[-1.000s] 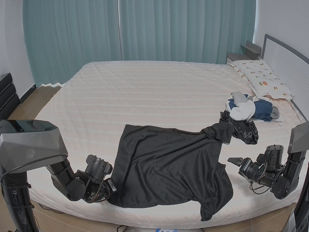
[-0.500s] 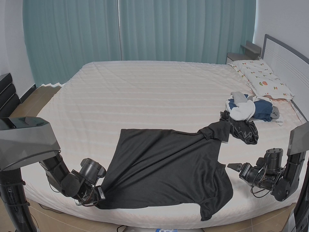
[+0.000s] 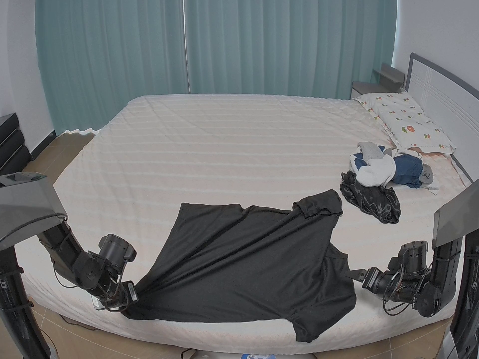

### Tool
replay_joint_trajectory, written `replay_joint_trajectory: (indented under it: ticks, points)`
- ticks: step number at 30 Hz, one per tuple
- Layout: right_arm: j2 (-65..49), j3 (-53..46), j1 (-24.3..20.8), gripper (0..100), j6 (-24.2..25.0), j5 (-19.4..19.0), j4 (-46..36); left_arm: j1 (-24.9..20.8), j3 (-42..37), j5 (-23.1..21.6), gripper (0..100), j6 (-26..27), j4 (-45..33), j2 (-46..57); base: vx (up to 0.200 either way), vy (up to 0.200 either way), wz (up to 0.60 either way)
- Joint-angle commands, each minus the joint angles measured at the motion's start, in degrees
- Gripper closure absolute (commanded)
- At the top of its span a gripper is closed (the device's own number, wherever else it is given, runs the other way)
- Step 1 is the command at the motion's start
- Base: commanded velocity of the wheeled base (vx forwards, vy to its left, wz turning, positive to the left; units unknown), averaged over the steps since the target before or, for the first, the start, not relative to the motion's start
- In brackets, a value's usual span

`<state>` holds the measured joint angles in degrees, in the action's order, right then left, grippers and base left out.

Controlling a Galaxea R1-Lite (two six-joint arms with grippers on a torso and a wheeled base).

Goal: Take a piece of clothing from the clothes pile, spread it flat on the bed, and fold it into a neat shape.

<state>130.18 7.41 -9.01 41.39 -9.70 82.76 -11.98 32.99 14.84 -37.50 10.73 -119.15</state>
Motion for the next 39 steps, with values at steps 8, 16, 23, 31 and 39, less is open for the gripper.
replay_joint_trajectory:
  ticks: [8,16,23,31,39]
  points:
    - [3.59,-0.12,-2.94,0,0.36,-0.23,2.23,3.81,0.15,0.02,100,1.38,-0.62,0.67,0.000,0.000,0.00]
    - [7.54,0.06,-5.23,0,0.36,0.48,6.36,5.74,0.50,0.02,100,1.90,-0.62,1.73,0.000,0.000,0.00]
    - [8.07,0.76,-5.05,100,0.10,0.56,6.71,5.48,0.76,-0.16,100,1.73,-0.27,1.64,0.000,0.000,0.00]
    - [4.90,5.33,-3.74,100,0.10,1.44,6.27,5.57,2.34,-0.95,100,1.02,0.70,1.20,0.000,0.000,0.00]
    - [1.30,19.92,-2.86,100,-0.43,1.44,-4.45,6.01,2.70,-0.77,100,-2.76,10.54,0.32,0.000,0.000,0.00]
